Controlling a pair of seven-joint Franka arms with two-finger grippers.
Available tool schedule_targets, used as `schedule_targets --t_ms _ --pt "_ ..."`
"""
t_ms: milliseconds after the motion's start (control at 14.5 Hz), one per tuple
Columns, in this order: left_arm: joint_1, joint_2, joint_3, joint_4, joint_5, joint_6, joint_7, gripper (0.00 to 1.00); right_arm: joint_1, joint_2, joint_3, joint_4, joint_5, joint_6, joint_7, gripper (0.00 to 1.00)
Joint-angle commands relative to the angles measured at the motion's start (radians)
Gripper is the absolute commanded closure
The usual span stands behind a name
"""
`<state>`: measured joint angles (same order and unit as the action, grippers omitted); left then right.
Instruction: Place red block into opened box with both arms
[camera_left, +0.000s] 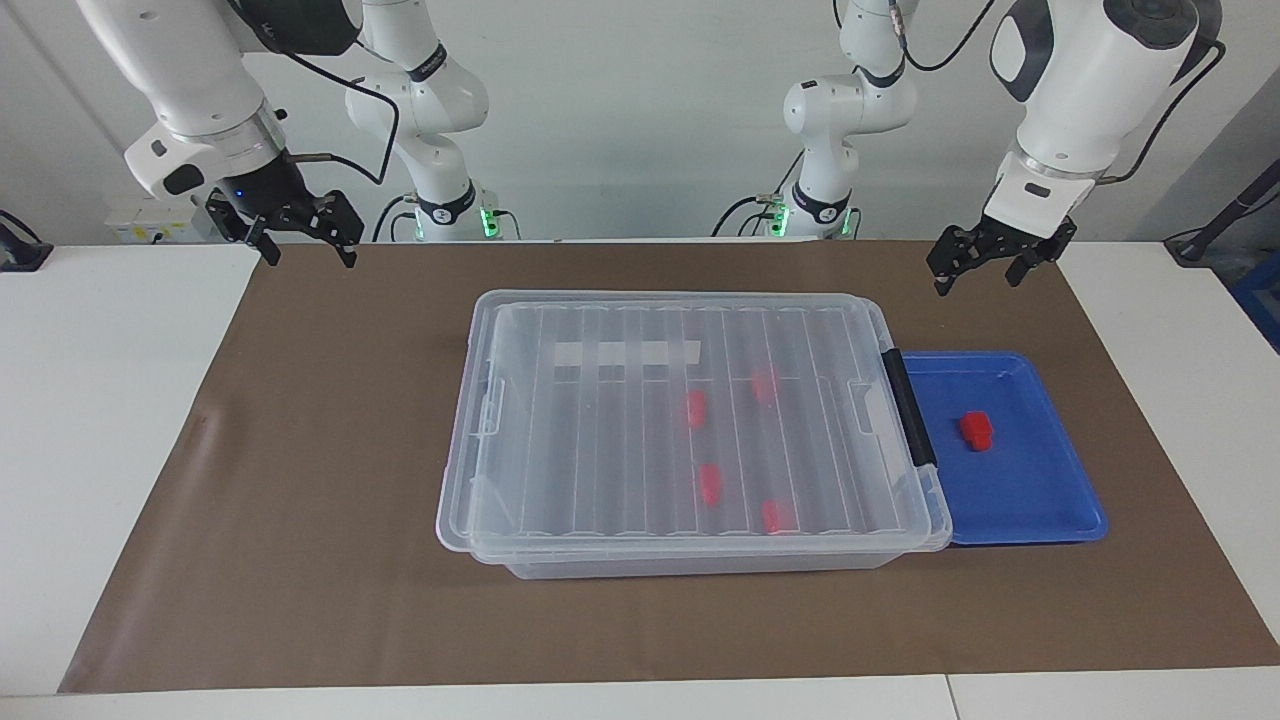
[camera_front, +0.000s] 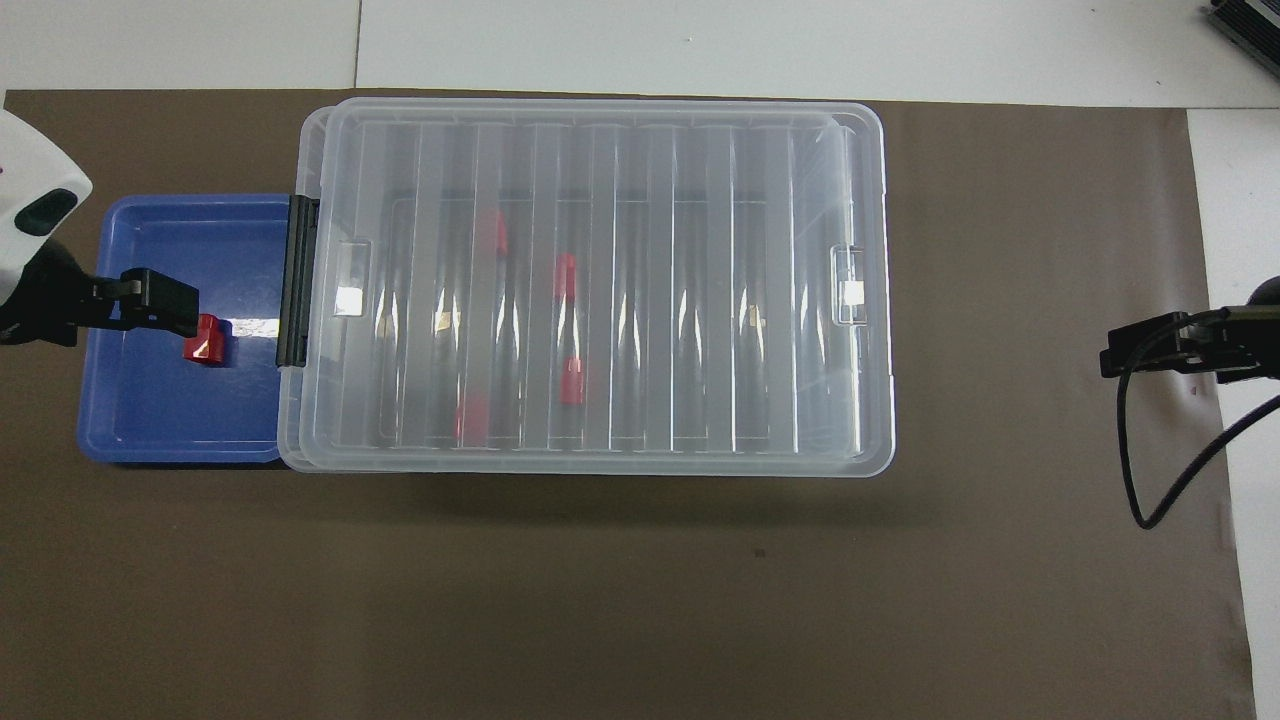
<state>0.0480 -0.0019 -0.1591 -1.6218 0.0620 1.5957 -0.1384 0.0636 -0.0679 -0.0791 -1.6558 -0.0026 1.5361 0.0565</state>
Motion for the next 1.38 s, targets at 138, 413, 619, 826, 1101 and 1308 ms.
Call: schedule_targets --t_ms 138,413,619,826,1101,1308 --pt "-0.01 0.008 0.007 0.022 -0.005 -0.02 -0.015 0.0 0.002 0.005 0.007 0.011 -0.017 0.004 0.025 0.0" --pt "-0.01 0.01 0.007 0.022 -0.005 -0.022 -0.015 0.0 0.008 0.029 0.012 -0.056 0.016 0.224 0.02 0.0" --pt "-0.01 0.01 0.007 0.022 -0.005 -0.02 -0.015 0.0 0.044 0.126 0.013 -0.05 0.078 0.398 0.02 0.0" --pt "-0.01 0.01 0.007 0.022 -0.005 -0.02 -0.015 0.0 0.103 0.192 0.013 -0.055 0.139 0.505 0.025 0.0" --pt "-0.01 0.01 0.007 0.022 -0.005 -0.02 -0.015 0.0 0.148 0.278 0.013 -0.056 0.15 0.559 0.023 0.0" --pt "-0.011 0.01 0.007 0.02 -0.005 -0.02 -0.015 0.0 0.159 0.298 0.012 -0.061 0.145 0.562 0.026 0.0"
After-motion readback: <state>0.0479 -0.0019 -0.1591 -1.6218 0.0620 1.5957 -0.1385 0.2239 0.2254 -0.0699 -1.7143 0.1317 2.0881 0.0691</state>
